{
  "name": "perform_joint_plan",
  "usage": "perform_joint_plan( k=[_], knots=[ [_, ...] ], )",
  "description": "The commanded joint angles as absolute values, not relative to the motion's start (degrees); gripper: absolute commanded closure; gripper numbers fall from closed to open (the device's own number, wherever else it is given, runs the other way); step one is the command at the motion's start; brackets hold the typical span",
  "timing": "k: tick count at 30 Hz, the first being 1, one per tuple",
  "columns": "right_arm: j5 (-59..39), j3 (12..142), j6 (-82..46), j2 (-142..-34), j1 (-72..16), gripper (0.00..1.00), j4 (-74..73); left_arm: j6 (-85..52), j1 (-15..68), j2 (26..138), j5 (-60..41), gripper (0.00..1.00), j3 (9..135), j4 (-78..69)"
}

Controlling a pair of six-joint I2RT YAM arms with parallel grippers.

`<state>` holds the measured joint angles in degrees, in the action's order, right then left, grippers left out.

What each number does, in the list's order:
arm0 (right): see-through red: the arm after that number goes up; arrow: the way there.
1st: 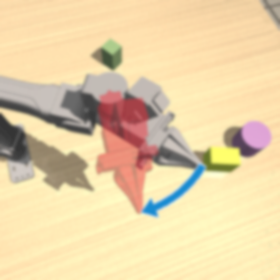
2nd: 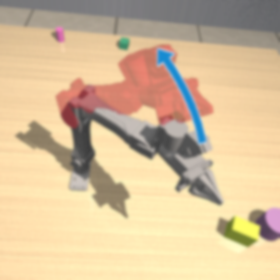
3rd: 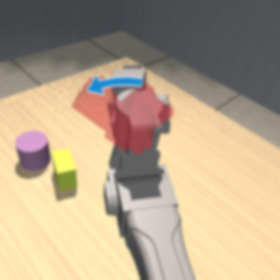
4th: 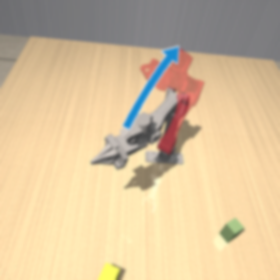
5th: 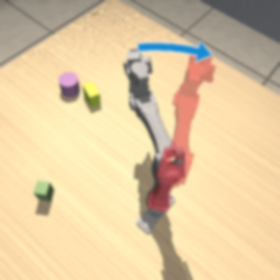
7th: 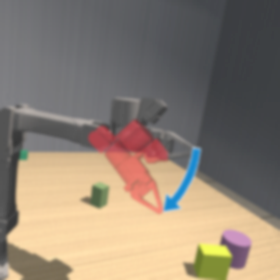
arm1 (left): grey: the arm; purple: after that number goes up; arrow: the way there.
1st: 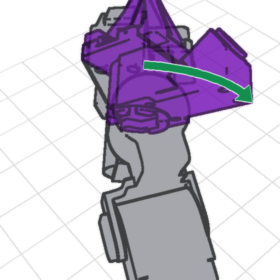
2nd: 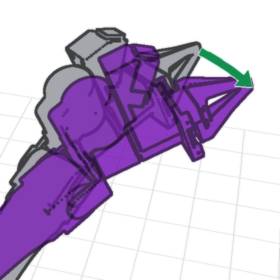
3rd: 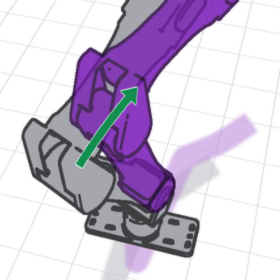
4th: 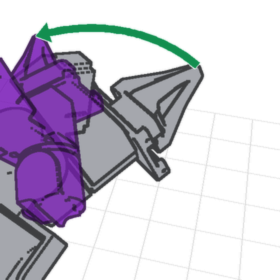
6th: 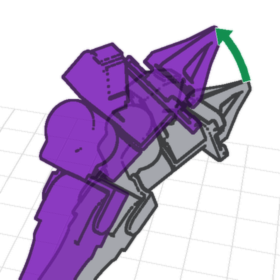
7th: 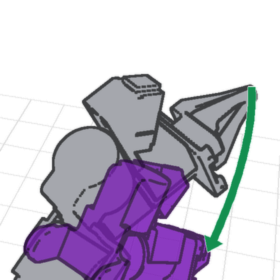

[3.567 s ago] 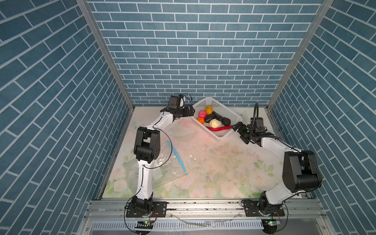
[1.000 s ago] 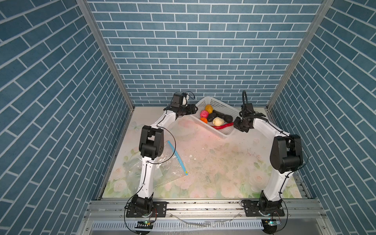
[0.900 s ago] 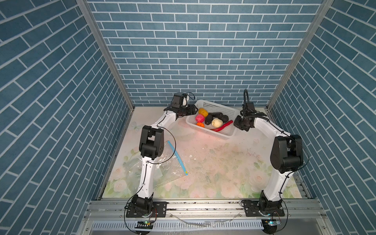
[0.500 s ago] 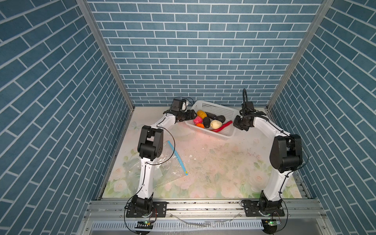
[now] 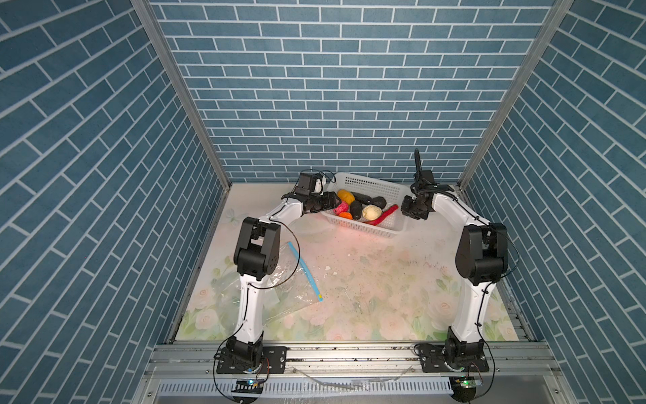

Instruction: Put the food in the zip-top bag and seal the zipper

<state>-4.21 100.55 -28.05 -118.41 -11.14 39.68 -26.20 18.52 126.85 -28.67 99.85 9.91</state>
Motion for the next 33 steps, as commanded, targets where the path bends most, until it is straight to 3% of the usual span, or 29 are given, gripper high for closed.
perform_joint_plan(
  k=[1, 16, 33],
  knots=[
    [-3.82, 106.19, -24.76, -120.33, -11.60, 0.75, 42.47, -26.39, 21.08, 124.14, -31.11, 0.26, 98.90, 7.65],
    [1.64, 126.04, -21.76, -133.85, -11.25, 0.66, 50.43, -27.47, 24.17, 124.43, -31.05, 0.26, 98.00, 6.75],
    [2.55, 134.65, -21.58, -139.46, -10.90, 0.65, 51.79, -28.82, 24.26, 125.61, -30.65, 0.26, 97.00, 5.13]
  ],
)
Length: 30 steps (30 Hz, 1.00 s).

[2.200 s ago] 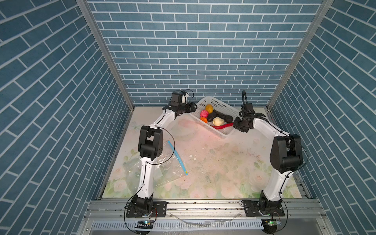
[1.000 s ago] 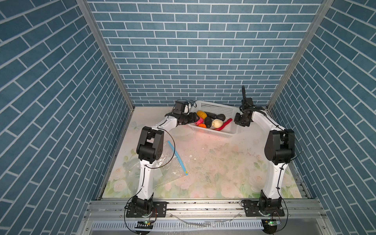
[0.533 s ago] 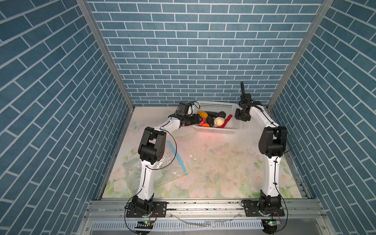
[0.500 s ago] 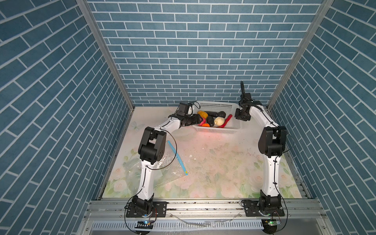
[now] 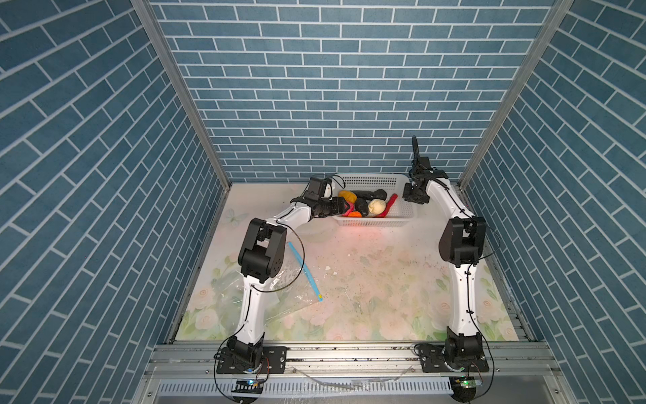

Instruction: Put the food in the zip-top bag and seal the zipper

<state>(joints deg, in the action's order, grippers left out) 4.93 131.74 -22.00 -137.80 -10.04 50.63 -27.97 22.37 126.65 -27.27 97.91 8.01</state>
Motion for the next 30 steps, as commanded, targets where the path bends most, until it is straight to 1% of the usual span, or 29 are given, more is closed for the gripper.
perform_joint_plan(
  k=[1, 6, 11, 13, 16, 18, 20, 22, 25, 30],
  knots=[
    [2.75, 134.74, -21.58, -139.49, -10.91, 0.65, 51.73, -29.13, 24.32, 125.51, -30.84, 0.26, 96.81, 4.75],
    [3.20, 135.60, -21.36, -140.08, -10.89, 0.64, 51.48, -29.13, 24.40, 124.92, -30.70, 0.25, 96.25, 4.59],
    [2.51, 136.67, -21.11, -139.37, -10.58, 0.63, 53.56, -28.02, 22.86, 121.39, -28.49, 0.21, 92.35, 4.52],
    [2.89, 136.50, -20.80, -138.38, -10.46, 0.60, 53.79, -27.44, 21.76, 120.31, -27.51, 0.20, 91.79, 5.26],
    [3.20, 136.55, -20.18, -137.03, -10.15, 0.49, 54.10, -26.24, 20.26, 118.85, -26.37, 0.17, 91.43, 6.39],
    [3.58, 136.86, -19.82, -136.18, -9.86, 0.45, 54.69, -25.47, 19.48, 117.67, -25.58, 0.15, 90.78, 6.88],
    [3.56, 136.85, -19.20, -134.75, -9.59, 0.41, 55.49, -24.84, 18.78, 115.89, -24.92, 0.14, 89.86, 7.73],
    [3.12, 136.25, -18.36, -132.96, -9.58, 0.39, 56.06, -24.02, 18.35, 113.94, -23.13, 0.14, 89.34, 10.20],
    [0.81, 132.02, -17.98, -128.53, -9.75, 0.39, 54.99, -22.96, 18.15, 110.36, -20.20, 0.14, 87.80, 14.82],
    [-4.43, 116.37, -18.67, -116.97, -10.28, 0.39, 47.52, -23.89, 18.16, 102.59, -16.88, 0.14, 80.73, 17.42]
  ],
)
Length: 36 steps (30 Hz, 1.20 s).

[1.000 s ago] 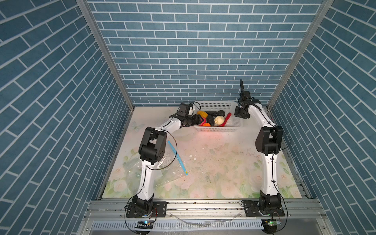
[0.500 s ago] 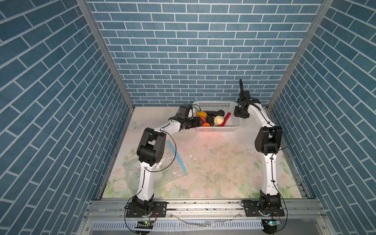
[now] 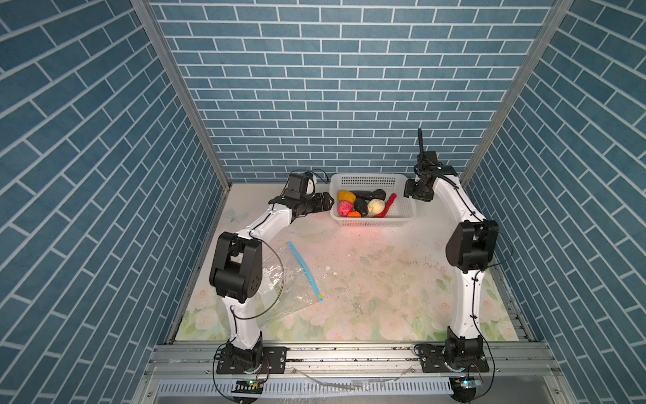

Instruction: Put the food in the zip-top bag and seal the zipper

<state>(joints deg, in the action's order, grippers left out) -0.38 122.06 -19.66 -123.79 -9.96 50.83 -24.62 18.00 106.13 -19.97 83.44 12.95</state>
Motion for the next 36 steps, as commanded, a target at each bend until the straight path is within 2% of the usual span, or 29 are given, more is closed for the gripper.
perform_joint_plan(
  k=[1, 10, 18, 23, 25, 29, 36],
  knots=[
    [-6.52, 112.26, -18.79, -114.21, -10.50, 0.39, 45.32, -23.97, 18.19, 100.86, -16.25, 0.14, 79.31, 18.34],
    [-23.46, 80.80, -21.95, -94.56, -16.31, 0.38, 25.26, -27.61, 18.11, 87.94, -16.65, 0.14, 66.45, 23.12],
    [-25.90, 60.32, -23.48, -85.39, -29.53, 0.36, 5.70, -29.90, 18.13, 77.13, -19.44, 0.13, 54.59, 24.14],
    [-28.74, 54.41, -25.28, -87.67, -37.76, 0.29, -6.64, -33.70, 17.89, 71.98, -23.24, 0.10, 46.99, 21.07],
    [-30.60, 54.01, -25.36, -90.16, -40.51, 0.27, -10.21, -34.84, 17.26, 70.07, -22.83, 0.05, 43.95, 20.70],
    [-32.71, 54.25, -25.06, -94.76, -43.76, 0.29, -14.27, -37.67, 13.94, 66.91, -25.14, 0.01, 38.37, 18.63],
    [-35.10, 54.94, -25.66, -102.48, -48.19, 0.36, -22.70, -39.56, 8.48, 60.94, -26.61, 0.01, 33.09, 18.91]
  ],
)
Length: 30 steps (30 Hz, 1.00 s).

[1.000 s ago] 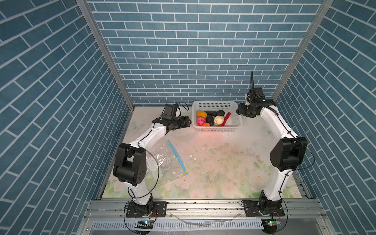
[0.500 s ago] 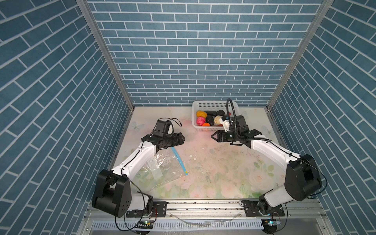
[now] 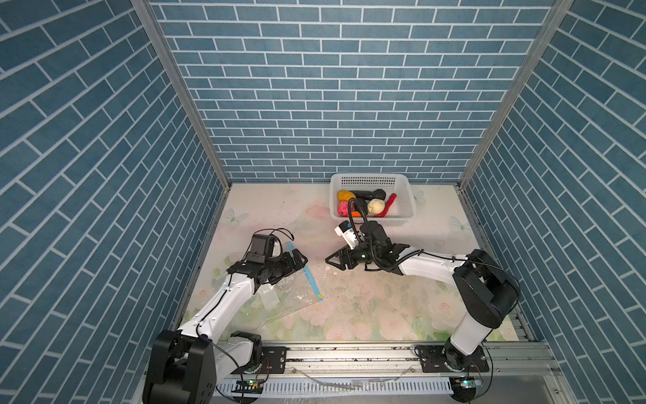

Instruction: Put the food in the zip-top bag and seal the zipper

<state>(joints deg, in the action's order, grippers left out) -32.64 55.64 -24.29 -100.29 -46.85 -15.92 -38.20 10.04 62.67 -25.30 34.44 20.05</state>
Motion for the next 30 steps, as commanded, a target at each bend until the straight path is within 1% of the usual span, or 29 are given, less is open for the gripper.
perform_joint_plan(
  k=[1, 6, 18, 26, 30],
  knots=[
    [-35.52, 55.17, -26.19, -103.71, -48.65, 0.38, -23.81, -39.74, 7.82, 60.52, -26.88, 0.01, 32.24, 18.79],
    [-37.12, 57.07, -28.04, -109.13, -50.46, 0.43, -27.10, -40.00, 6.42, 59.34, -27.33, 0.02, 30.90, 19.07],
    [-38.45, 61.32, -27.16, -116.43, -52.72, 0.46, -27.18, -39.89, 6.20, 60.42, -27.59, 0.02, 29.59, 17.62],
    [-38.89, 62.49, -25.84, -118.96, -53.87, 0.54, -28.02, -39.73, 6.21, 59.96, -27.27, 0.02, 28.11, 16.62],
    [-39.47, 62.75, -25.75, -119.76, -53.89, 0.59, -29.28, -39.66, 6.16, 60.40, -27.33, 0.02, 27.65, 15.91]
  ],
)
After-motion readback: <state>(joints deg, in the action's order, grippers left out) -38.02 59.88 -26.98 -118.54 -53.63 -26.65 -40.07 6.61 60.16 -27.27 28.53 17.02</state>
